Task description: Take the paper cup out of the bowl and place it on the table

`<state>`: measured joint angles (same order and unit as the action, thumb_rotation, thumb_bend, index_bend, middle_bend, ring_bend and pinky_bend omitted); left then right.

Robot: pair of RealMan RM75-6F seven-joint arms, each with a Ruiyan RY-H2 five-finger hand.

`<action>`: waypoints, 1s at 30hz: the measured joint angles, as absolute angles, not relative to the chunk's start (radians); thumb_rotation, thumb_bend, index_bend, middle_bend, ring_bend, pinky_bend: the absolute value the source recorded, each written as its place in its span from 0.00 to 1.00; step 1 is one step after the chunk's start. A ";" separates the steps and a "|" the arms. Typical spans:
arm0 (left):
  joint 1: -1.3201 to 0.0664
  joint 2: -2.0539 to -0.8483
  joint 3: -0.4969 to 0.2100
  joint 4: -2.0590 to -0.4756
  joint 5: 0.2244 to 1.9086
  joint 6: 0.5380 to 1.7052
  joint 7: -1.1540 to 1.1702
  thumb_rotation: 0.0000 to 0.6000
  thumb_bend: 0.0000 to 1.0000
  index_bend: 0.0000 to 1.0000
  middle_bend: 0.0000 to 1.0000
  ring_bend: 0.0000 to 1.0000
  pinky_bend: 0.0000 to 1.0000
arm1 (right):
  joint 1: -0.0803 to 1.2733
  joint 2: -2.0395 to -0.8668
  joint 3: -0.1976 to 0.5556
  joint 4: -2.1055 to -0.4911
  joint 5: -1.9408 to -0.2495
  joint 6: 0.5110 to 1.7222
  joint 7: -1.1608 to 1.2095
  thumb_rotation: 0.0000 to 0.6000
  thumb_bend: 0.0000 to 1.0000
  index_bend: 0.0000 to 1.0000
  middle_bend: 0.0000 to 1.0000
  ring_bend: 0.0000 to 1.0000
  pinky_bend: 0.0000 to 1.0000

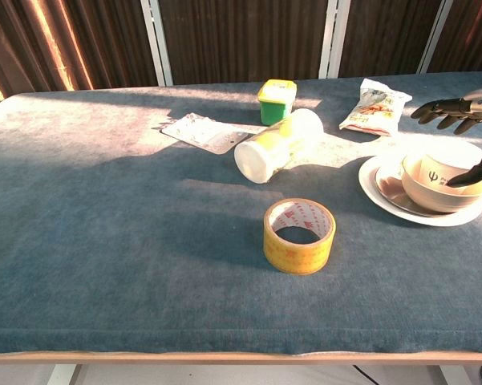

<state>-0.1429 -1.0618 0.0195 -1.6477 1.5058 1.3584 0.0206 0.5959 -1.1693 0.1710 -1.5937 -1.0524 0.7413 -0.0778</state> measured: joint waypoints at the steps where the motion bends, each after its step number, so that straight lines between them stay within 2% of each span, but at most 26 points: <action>1: -0.143 -1.062 0.020 -1.648 1.506 1.359 0.020 1.00 0.31 0.07 0.15 0.14 0.39 | 0.598 -1.171 0.169 -1.594 -1.047 0.743 -0.081 1.00 0.06 0.08 0.06 0.08 0.15; 13: -0.142 -1.060 0.019 -1.646 1.505 1.358 0.011 1.00 0.31 0.07 0.15 0.14 0.39 | 0.622 -1.190 0.157 -1.579 -1.009 0.746 -0.087 1.00 0.06 0.11 0.08 0.09 0.16; 21: -0.138 -1.057 0.020 -1.646 1.508 1.366 0.005 1.00 0.31 0.07 0.15 0.14 0.39 | 0.639 -1.218 0.149 -1.557 -1.002 0.750 -0.098 1.00 0.06 0.15 0.13 0.16 0.25; 24: -0.137 -1.057 0.019 -1.645 1.507 1.368 0.001 1.00 0.31 0.07 0.15 0.14 0.39 | 0.642 -1.224 0.147 -1.554 -1.002 0.759 -0.102 1.00 0.06 0.17 0.17 0.23 0.37; 27: -0.137 -1.057 0.018 -1.644 1.505 1.366 -0.001 1.00 0.31 0.07 0.15 0.14 0.39 | 0.643 -1.231 0.143 -1.550 -0.998 0.771 -0.119 1.00 0.06 0.20 0.20 0.26 0.69; 30: -0.138 -1.056 0.018 -1.644 1.506 1.365 -0.001 1.00 0.31 0.07 0.15 0.14 0.39 | 0.645 -1.239 0.138 -1.548 -0.983 0.783 -0.139 1.00 0.06 0.21 0.21 0.27 0.73</action>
<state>-0.1379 -1.0563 0.0184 -1.6442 1.5063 1.3650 -0.0013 0.6452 -1.2385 0.1384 -1.5479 -0.9831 0.7830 -0.1391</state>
